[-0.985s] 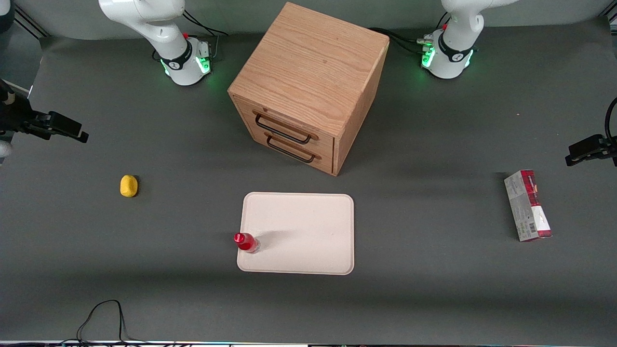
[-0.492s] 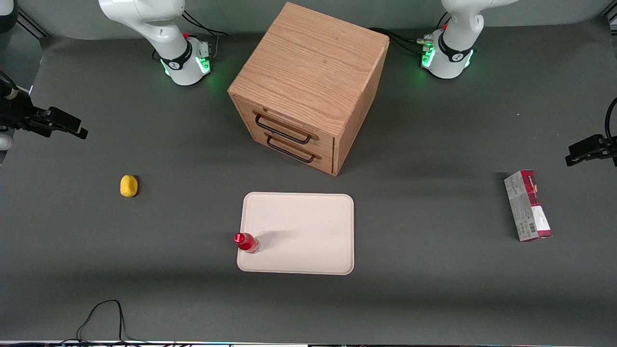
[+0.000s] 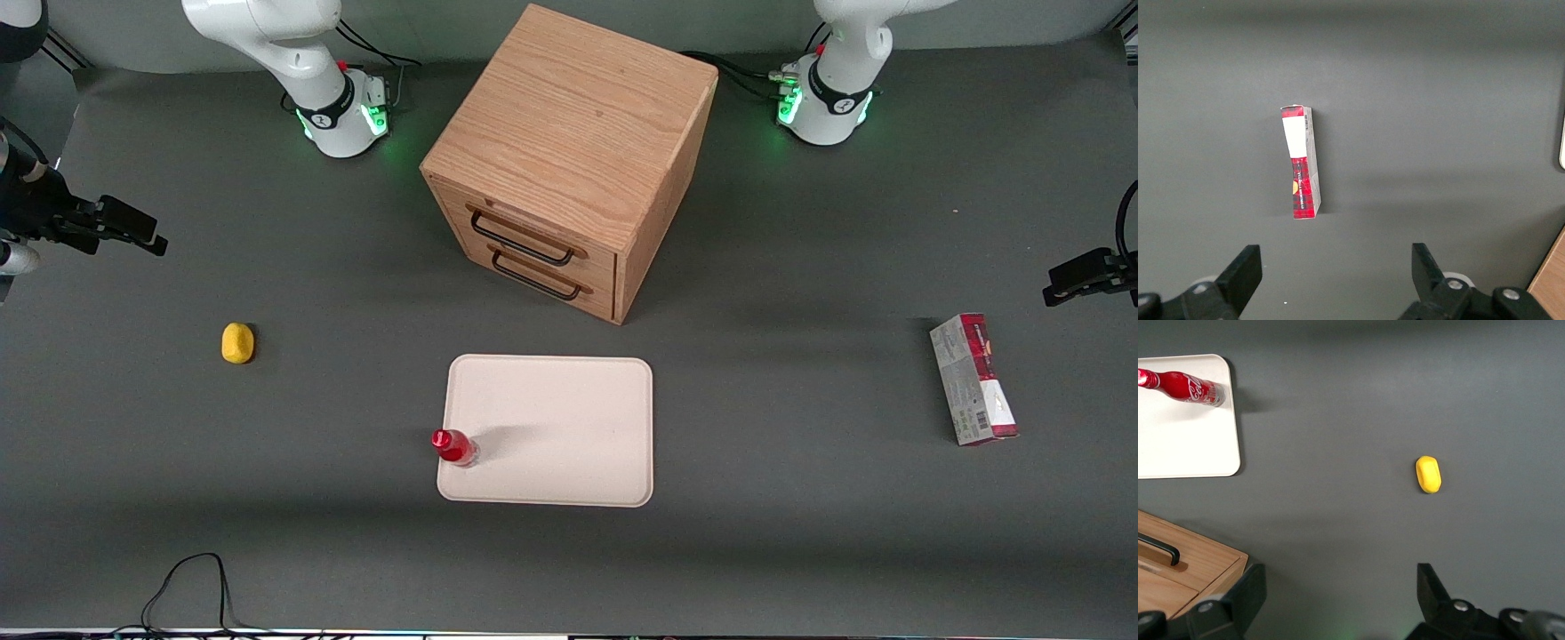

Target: Place coke bottle on tray

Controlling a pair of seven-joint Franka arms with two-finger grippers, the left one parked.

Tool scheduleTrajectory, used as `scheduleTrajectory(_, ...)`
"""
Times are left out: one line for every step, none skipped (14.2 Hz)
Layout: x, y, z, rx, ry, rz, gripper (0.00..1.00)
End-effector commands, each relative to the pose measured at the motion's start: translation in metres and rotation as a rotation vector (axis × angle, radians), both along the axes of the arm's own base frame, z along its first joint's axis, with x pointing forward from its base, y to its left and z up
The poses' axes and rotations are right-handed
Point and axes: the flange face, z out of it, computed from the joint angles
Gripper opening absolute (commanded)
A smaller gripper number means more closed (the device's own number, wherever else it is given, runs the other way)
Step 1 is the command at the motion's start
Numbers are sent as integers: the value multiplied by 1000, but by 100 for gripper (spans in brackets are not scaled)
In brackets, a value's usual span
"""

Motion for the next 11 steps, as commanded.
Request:
scheduleTrajectory(-1,-1,6,-15,-16,15,100)
scheduleTrajectory(-1,-1,6,-17,-16,14,100)
scheduleTrajectory(-1,-1,6,-17,-16,14,100)
scheduleTrajectory(-1,-2,7,-20,-17,14,100)
scheduleTrajectory(-1,-2,8,-29,-18,16,100)
scheduleTrajectory(-1,-3,10,-44,-22,16,100)
scheduleTrajectory(-1,-5,12,-57,-26,17,100)
scheduleTrajectory(-1,-5,12,-57,-26,17,100)
scheduleTrajectory(-1,-5,11,-57,-25,17,100)
scheduleTrajectory(-1,-6,11,-59,-25,17,100)
scheduleTrajectory(-1,-6,11,-59,-25,18,100)
